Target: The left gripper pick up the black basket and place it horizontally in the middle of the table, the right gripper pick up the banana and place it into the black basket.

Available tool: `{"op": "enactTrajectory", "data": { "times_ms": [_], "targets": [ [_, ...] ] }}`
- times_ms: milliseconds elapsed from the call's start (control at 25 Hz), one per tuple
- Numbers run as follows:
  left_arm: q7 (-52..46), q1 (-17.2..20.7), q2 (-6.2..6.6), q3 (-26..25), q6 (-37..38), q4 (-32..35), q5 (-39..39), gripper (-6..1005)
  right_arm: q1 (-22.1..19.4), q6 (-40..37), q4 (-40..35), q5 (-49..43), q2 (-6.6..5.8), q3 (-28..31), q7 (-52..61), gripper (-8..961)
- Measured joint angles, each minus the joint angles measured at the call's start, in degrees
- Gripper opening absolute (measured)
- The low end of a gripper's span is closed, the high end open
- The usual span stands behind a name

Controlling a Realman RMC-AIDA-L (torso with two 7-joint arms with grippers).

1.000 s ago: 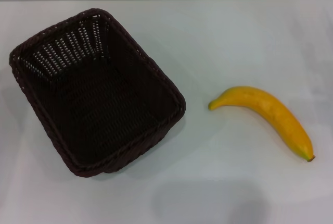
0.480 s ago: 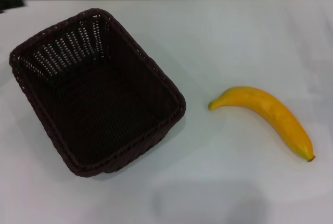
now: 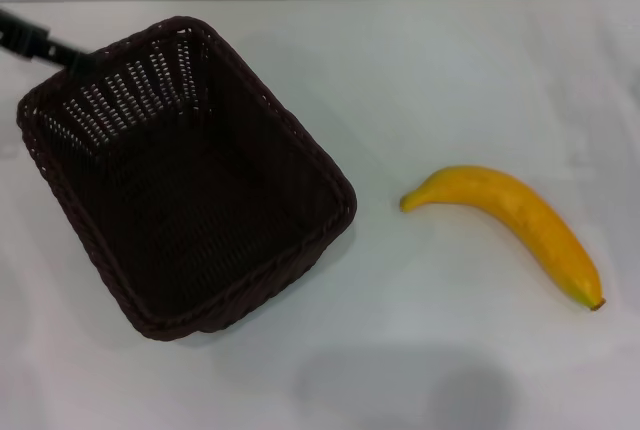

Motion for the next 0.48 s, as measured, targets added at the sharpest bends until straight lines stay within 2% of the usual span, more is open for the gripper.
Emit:
{"op": "enactTrajectory", "data": {
  "times_ms": [240,480],
  "targets": [
    [2.58,-2.35,-5.48,0.33,5.54,-0.04,8.94,877,-0.31,0.64,0.37,0.05,0.00,0.26,0.00,870],
    [5.03,-1.78,-7.30,0.73,11.23,-0.89,8.89,875,-0.30,0.71,0.55,0.05,0.00,0.60,0.00,869]
  ]
}}
